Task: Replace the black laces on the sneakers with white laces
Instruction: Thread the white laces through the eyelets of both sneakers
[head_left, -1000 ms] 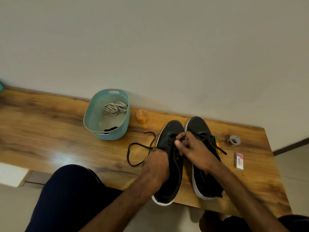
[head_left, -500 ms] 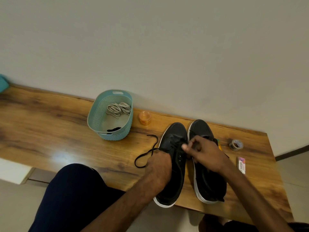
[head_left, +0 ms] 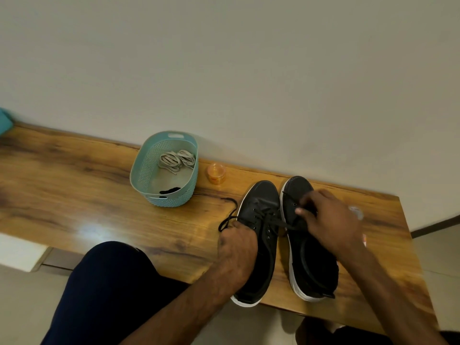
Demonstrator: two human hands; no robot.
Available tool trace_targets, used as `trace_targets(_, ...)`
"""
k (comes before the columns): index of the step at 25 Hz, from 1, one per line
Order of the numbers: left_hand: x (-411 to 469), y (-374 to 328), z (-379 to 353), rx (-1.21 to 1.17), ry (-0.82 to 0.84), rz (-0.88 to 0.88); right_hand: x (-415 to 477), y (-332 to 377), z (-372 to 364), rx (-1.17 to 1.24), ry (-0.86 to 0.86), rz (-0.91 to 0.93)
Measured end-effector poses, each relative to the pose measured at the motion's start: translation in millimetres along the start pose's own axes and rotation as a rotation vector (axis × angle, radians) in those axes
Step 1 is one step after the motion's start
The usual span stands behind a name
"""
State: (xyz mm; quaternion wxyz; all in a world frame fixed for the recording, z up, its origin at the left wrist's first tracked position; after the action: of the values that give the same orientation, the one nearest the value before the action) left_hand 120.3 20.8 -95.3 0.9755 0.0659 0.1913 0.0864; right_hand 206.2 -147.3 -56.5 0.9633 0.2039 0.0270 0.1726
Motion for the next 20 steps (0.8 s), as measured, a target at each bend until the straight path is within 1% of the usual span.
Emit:
trace_targets(1,-1,0,0,0.010,0.008,-0.005,-4,12,-10,-0.011,-0.032,0.073)
trace_targets(3,-2,0,1,0.033,0.014,-0.015,-11,35,-30,0.036,0.059,0.176)
trace_targets(5,-3,0,3,0.035,0.015,-0.026,-16,42,-49,-0.103,0.143,0.214)
trace_targets(6,-3,0,4,0.025,0.020,-0.027,-16,40,-51,-0.159,0.138,0.214)
trace_targets(7,-2,1,4,0.008,0.025,-0.025,-15,39,-47,-0.130,0.117,0.208)
trace_targets(8,-2,2,4,-0.013,0.031,-0.018,-12,37,-38,-0.006,0.066,0.201)
trace_targets(9,-2,2,4,-0.037,0.037,-0.012,-9,34,-25,0.201,0.005,0.168)
trace_targets(10,-1,2,4,-0.059,0.039,-0.004,-6,30,-6,0.512,-0.073,0.114)
trace_targets(11,-1,2,3,-0.077,0.040,0.004,-4,25,15,0.872,-0.156,0.061)
trace_targets(12,0,2,3,-0.088,0.041,0.011,-2,17,31,1.146,-0.189,0.002)
trace_targets(13,0,1,1,-0.097,0.047,0.013,-1,5,39,1.224,-0.196,-0.045)
trace_targets(14,1,1,0,-0.109,0.056,0.010,1,-8,40,1.053,-0.195,-0.078)
trace_targets(16,1,1,1,-0.131,0.067,0.002,2,-21,26,0.198,-0.130,-0.038)
trace_targets(17,0,2,2,-0.140,0.073,0.000,-1,-15,13,-0.082,-0.134,0.036)
trace_targets(18,0,2,3,-0.142,0.077,-0.002,-4,-4,-1,-0.151,-0.136,0.125)
trace_targets(19,0,2,4,-0.136,0.077,-0.005,-7,11,-15,-0.127,-0.097,0.202)
trace_targets(20,-1,1,4,-0.130,0.074,-0.009,-11,25,-30,-0.090,-0.019,0.257)
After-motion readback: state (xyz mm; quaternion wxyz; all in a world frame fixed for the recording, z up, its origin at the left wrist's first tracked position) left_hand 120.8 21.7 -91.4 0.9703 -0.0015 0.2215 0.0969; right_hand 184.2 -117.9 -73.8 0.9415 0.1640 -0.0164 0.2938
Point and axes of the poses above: each hand's wrist, its own x-axis towards the middle knuckle, its own z-axis out of the back of the hand, y = z × x, the point moved 2 cm from there along x, towards the middle knuckle, and after that the axes turned 4 degrees about z, right-handed, at the moved point
